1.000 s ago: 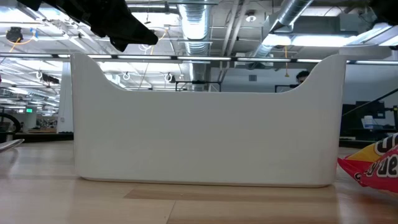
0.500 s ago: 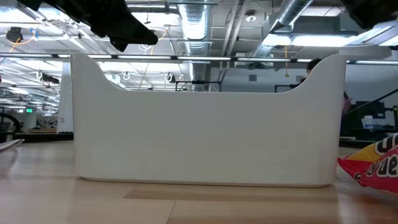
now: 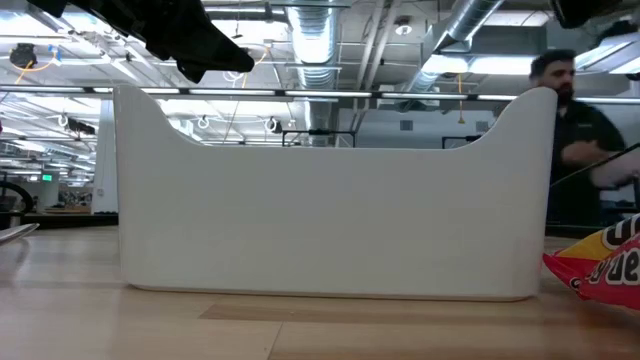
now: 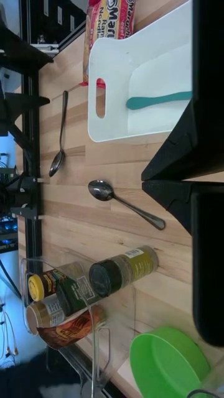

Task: Pick & Place Food Item
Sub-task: Put the right black spoon into the white bin

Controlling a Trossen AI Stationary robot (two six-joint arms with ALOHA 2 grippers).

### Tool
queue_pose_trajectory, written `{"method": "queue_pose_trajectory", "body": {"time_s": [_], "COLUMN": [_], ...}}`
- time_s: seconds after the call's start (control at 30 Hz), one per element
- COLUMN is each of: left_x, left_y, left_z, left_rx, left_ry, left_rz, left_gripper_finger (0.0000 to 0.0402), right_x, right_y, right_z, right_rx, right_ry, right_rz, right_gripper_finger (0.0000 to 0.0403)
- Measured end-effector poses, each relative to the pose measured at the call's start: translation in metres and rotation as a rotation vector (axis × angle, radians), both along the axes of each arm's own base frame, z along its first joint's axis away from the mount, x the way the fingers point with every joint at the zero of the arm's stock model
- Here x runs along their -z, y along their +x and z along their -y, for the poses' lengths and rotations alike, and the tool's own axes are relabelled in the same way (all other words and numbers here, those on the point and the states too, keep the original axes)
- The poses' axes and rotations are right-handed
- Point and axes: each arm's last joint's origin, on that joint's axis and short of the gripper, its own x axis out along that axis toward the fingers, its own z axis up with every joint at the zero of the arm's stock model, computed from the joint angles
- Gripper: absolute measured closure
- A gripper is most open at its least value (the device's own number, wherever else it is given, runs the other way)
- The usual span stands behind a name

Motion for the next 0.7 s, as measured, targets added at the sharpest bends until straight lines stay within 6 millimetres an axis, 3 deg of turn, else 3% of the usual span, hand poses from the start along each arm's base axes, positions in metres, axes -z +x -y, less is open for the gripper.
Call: {"method": "queue_pose_trajectory", "body": {"time_s": [0.17,0.4,0.57,0.7], "left_x": [0.000,0.000,0.000,0.000], "left_y": [0.000,0.000,0.000,0.000], "left_z": [0.000,0.000,0.000,0.000], "left_rx": [0.000,0.000,0.000,0.000], "left_ry": [0.000,0.000,0.000,0.000], "left_rz": [0.000,0.000,0.000,0.000], "left_gripper_finger": [0.0398,0.0398,0.0398,0.0398], "right_x": [0.002,0.005,0.005,0.005], "right_y": [0.001,-0.008,-0.007,-0.002], "right_z": [0.014,0.029,0.033,0.039], "right_rx": [0.198,0.246,0.253,0.282], "right_ry": [-0.023,-0.138,-0.154,-0.171], "right_rz": [-0.089,-0.206,-0.208,-0.193], "right_gripper_finger": [0.0085,0.0099,0.0147,0.0210]}}
